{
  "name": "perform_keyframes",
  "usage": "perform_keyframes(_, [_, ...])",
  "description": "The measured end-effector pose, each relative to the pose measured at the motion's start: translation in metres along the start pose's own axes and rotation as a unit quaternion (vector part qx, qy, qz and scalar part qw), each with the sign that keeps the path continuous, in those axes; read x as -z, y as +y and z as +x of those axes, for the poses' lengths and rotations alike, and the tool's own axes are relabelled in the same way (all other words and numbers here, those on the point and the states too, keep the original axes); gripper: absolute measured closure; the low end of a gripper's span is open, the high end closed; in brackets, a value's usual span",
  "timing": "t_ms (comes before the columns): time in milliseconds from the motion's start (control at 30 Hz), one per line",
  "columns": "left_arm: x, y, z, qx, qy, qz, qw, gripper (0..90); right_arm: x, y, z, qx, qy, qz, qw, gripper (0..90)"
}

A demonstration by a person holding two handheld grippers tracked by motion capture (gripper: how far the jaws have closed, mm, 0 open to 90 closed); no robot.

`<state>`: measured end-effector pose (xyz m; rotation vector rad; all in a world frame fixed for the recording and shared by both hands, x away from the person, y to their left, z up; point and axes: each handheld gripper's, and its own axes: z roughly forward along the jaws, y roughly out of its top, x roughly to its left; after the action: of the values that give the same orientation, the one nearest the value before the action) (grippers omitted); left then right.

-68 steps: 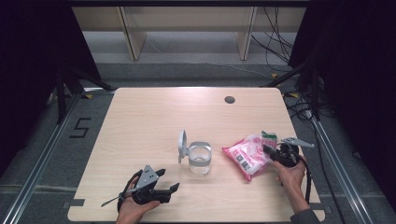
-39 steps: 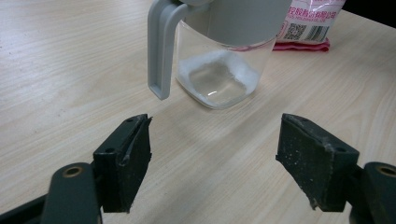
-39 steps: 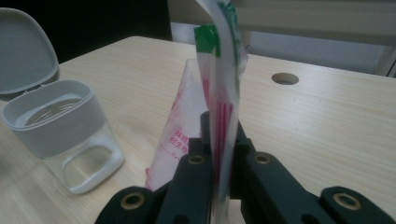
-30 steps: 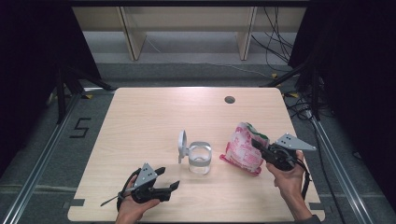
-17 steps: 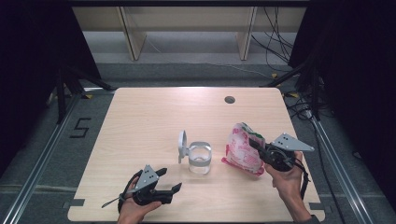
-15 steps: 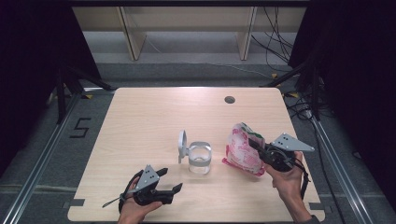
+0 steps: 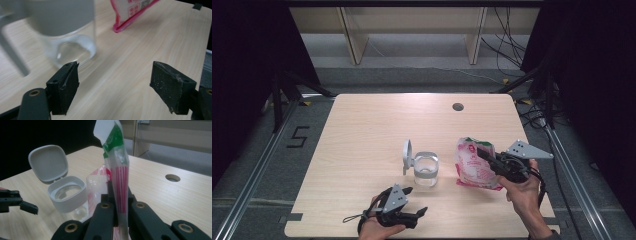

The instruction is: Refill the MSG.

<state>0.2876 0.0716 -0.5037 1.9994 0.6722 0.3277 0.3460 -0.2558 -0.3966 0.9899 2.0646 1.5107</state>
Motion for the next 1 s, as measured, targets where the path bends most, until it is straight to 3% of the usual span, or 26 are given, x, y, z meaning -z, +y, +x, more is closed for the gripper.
perform_keyframes(33, [-0.006,0.002,-0.003,-0.008,-0.002,0.005,0.9999,22.3,0.001,0.003,-0.001,0.016,0.001,0.000,0.9999,90.0])
perform_keyframes(67, [-0.012,0.004,-0.006,-0.015,-0.005,0.002,0.9999,22.4,0.004,0.005,0.002,0.006,-0.001,0.000,1.0000,90.0])
perform_keyframes(200, [-0.036,0.016,-0.017,-0.035,-0.009,0.003,0.9994,23.0,0.008,0.014,0.005,0.018,0.009,-0.009,0.9998,90.0])
perform_keyframes(233, [-0.042,0.020,-0.020,-0.032,-0.006,-0.001,0.9995,23.2,0.010,0.016,0.004,0.029,0.005,-0.015,0.9994,90.0])
perform_keyframes(267, [-0.047,0.023,-0.022,-0.027,-0.008,-0.006,0.9996,23.3,0.012,0.018,0.006,0.023,0.005,-0.011,0.9997,90.0])
perform_keyframes(300, [-0.053,0.026,-0.023,-0.016,-0.009,-0.013,0.9998,23.5,0.014,0.020,0.007,0.019,0.008,-0.009,0.9998,90.0])
perform_keyframes(333, [-0.057,0.029,-0.025,0.002,-0.017,-0.018,0.9997,23.6,0.015,0.023,0.006,0.033,0.010,-0.018,0.9993,90.0])
perform_keyframes(367, [-0.062,0.031,-0.027,0.017,-0.021,-0.033,0.9991,23.6,0.018,0.025,0.010,0.022,0.009,-0.010,0.9997,90.0])
perform_keyframes(400, [-0.064,0.033,-0.027,0.017,-0.022,-0.030,0.9992,23.7,0.019,0.028,0.010,0.030,0.015,-0.014,0.9993,90.0])
perform_keyframes(433, [-0.067,0.037,-0.028,0.008,-0.010,-0.030,0.9995,24.0,0.021,0.030,0.012,0.030,0.013,-0.015,0.9994,90.0])
perform_keyframes(533, [-0.075,0.044,-0.029,0.021,-0.007,-0.036,0.9991,24.4,0.024,0.038,0.014,0.051,0.018,-0.026,0.9982,90.0])
perform_keyframes(567, [-0.077,0.046,-0.028,0.014,-0.008,-0.034,0.9993,23.8,0.025,0.038,0.018,0.039,0.024,-0.024,0.9986,90.0])
perform_keyframes(633, [-0.082,0.048,-0.029,0.018,0.003,-0.038,0.9991,24.1,0.027,0.041,0.019,0.054,0.026,-0.030,0.9978,90.0])
perform_keyframes(667, [-0.083,0.048,-0.029,0.007,0.006,-0.033,0.9994,24.9,0.028,0.042,0.020,0.059,0.027,-0.035,0.9973,90.0])
perform_keyframes(700, [-0.085,0.049,-0.030,0.004,0.009,-0.035,0.9993,25.5,0.029,0.042,0.024,0.042,0.022,-0.033,0.9983,90.0])
perform_keyframes(733, [-0.087,0.050,-0.031,-0.005,0.014,-0.038,0.9991,26.1,0.029,0.043,0.022,0.060,0.027,-0.037,0.9972,90.0])
perform_keyframes(767, [-0.089,0.051,-0.034,-0.003,0.017,-0.043,0.9989,26.6,0.030,0.043,0.025,0.042,0.029,-0.031,0.9982,90.0])
perform_keyframes(833, [-0.091,0.053,-0.036,-0.011,0.023,-0.041,0.9988,27.4,0.029,0.044,0.027,0.048,0.041,-0.030,0.9976,90.0])
perform_keyframes(900, [-0.094,0.053,-0.042,-0.030,0.043,-0.048,0.9975,36.6,0.028,0.044,0.029,0.059,0.035,-0.036,0.9970,90.0])
perform_keyframes(1000, [-0.097,0.056,-0.047,-0.045,0.060,-0.050,0.9959,49.2,0.025,0.043,0.033,0.054,0.044,-0.026,0.9973,90.0])
